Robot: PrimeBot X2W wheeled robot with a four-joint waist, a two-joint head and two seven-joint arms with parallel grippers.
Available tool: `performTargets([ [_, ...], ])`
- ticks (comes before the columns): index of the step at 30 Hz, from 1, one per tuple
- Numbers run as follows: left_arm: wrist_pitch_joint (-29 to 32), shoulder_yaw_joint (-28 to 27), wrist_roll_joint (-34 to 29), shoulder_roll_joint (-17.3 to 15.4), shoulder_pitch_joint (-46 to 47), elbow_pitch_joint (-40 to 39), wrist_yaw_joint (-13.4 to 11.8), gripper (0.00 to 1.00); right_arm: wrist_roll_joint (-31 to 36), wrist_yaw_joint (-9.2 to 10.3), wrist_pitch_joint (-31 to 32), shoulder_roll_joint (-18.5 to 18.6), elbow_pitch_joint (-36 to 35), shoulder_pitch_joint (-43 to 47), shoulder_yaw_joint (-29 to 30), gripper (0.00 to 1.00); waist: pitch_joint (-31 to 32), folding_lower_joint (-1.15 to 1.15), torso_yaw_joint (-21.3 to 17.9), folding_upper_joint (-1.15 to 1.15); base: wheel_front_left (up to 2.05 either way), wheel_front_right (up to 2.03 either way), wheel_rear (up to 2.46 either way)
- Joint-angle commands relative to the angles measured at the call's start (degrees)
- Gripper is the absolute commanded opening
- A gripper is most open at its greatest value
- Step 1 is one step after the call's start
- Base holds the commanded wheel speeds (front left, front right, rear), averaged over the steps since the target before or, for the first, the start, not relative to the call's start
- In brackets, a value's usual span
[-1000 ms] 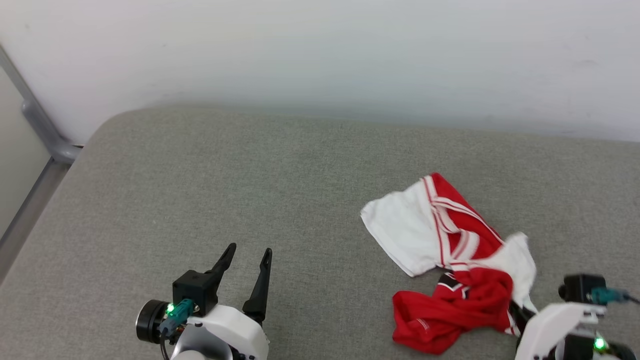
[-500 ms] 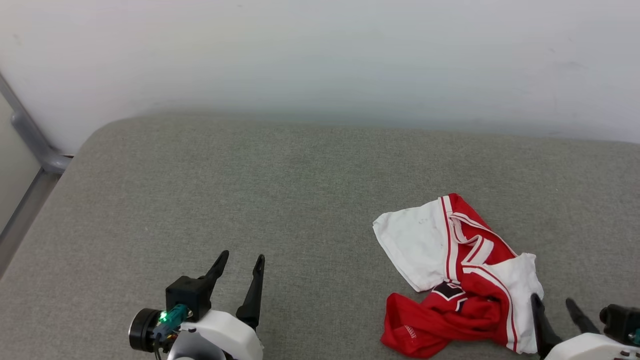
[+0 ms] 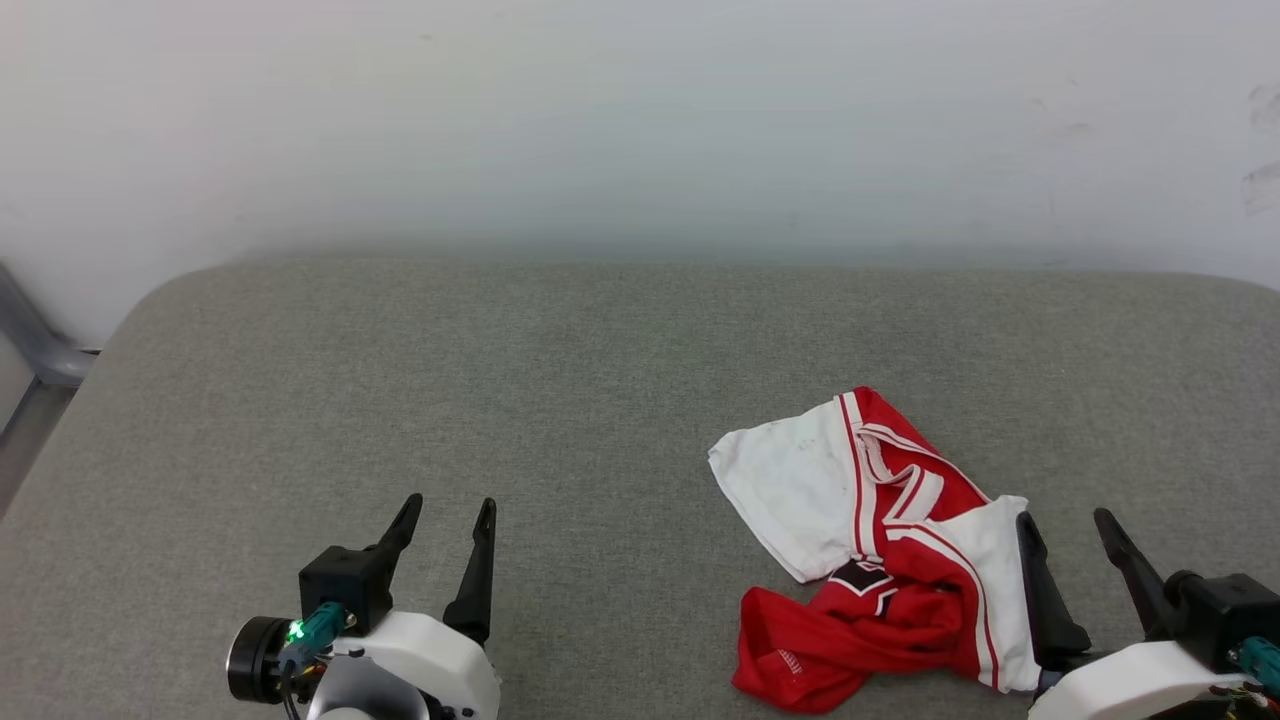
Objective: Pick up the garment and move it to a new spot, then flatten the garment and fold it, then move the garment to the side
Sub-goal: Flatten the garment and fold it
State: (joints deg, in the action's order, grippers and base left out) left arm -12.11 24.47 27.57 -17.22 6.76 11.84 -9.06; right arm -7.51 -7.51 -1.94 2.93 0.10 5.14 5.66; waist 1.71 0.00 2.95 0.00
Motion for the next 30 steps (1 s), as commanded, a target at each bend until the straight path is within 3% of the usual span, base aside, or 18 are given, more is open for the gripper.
performTargets([
  [1, -0.12, -0.27, 0.34, -0.18, 0.17, -0.13, -0.3, 1.0, -0.47, 0.04, 0.33, -0.06, -1.51, 0.95, -0.77, 1.0, 0.16, 0.0, -0.78, 0.0, 0.0, 0.0, 0.0],
  [6, 1.39, 0.03, 0.88, -0.21, 2.25, -0.15, 0.47, 1.0, -1.73, 0.04, 1.52, -0.05, -5.56, 1.45, -2.78, 1.0, -0.4, 0.0, -3.21, 0.0, 0.0, 0.0, 0.0],
  [10, 5.49, 1.9, 1.58, 0.55, 6.02, 0.84, 2.7, 1.0, -2.18, 0.04, 2.34, -0.06, -7.13, 0.76, -3.44, 1.0, -1.56, 0.0, -5.6, 0.0, 0.0, 0.0, 0.0],
  [21, 25.38, 7.32, 5.29, 1.0, 21.94, 8.16, 11.35, 1.0, -2.63, 0.04, 2.38, -0.06, -7.71, -2.14, -4.23, 1.0, -9.27, 0.0, -13.13, 0.0, 0.0, 0.0, 0.0],
  [30, 39.79, 9.67, 8.38, -0.48, 31.11, 16.86, 14.67, 1.0, -4.16, 0.04, 0.08, -0.07, -5.34, -4.36, -5.28, 1.0, -14.65, 0.0, -18.3, 0.0, 0.0, 0.0, 0.0],
])
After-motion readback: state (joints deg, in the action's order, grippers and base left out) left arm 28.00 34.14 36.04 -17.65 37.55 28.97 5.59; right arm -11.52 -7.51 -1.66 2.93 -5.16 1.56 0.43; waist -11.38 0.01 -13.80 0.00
